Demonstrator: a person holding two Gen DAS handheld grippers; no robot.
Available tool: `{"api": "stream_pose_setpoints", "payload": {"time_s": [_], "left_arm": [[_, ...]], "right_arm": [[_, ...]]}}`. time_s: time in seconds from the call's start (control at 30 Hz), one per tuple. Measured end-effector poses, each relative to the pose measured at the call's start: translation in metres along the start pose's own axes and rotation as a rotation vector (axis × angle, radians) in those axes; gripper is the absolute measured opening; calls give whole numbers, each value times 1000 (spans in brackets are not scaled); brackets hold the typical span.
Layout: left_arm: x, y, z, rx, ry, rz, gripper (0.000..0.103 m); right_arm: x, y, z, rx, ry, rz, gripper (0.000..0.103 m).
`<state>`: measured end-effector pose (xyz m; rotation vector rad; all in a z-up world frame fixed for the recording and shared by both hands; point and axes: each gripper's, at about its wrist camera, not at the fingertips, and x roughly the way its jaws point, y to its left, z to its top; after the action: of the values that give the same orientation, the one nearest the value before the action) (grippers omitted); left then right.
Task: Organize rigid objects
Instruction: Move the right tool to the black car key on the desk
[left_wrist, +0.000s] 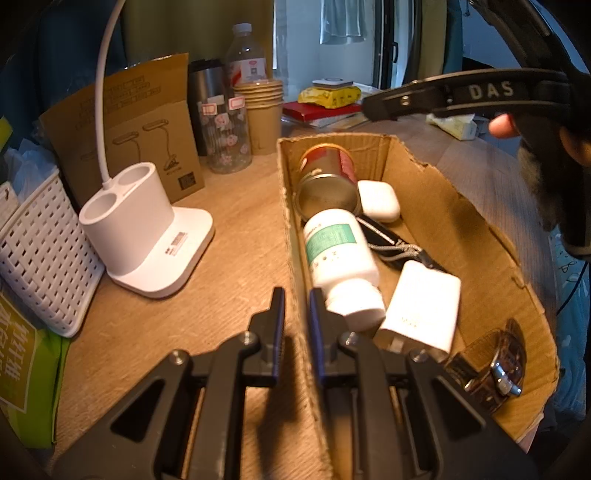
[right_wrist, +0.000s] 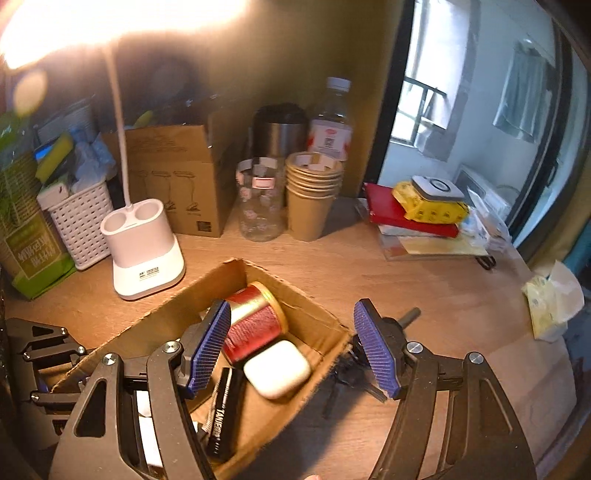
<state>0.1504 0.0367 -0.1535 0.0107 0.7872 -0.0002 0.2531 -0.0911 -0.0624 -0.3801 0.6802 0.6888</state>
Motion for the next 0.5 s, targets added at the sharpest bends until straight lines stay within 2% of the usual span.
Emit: {"api": "stream_pose_setpoints", "payload": {"time_s": [0.23, 0.5], "left_arm": [[0, 0, 0, -1, 0, 0, 15], [-1, 1, 0, -1, 0, 0, 16]], "right_arm": [[-7, -30, -7, 88, -12, -39, 72], [5, -76, -21, 223, 2, -133, 72]]}}
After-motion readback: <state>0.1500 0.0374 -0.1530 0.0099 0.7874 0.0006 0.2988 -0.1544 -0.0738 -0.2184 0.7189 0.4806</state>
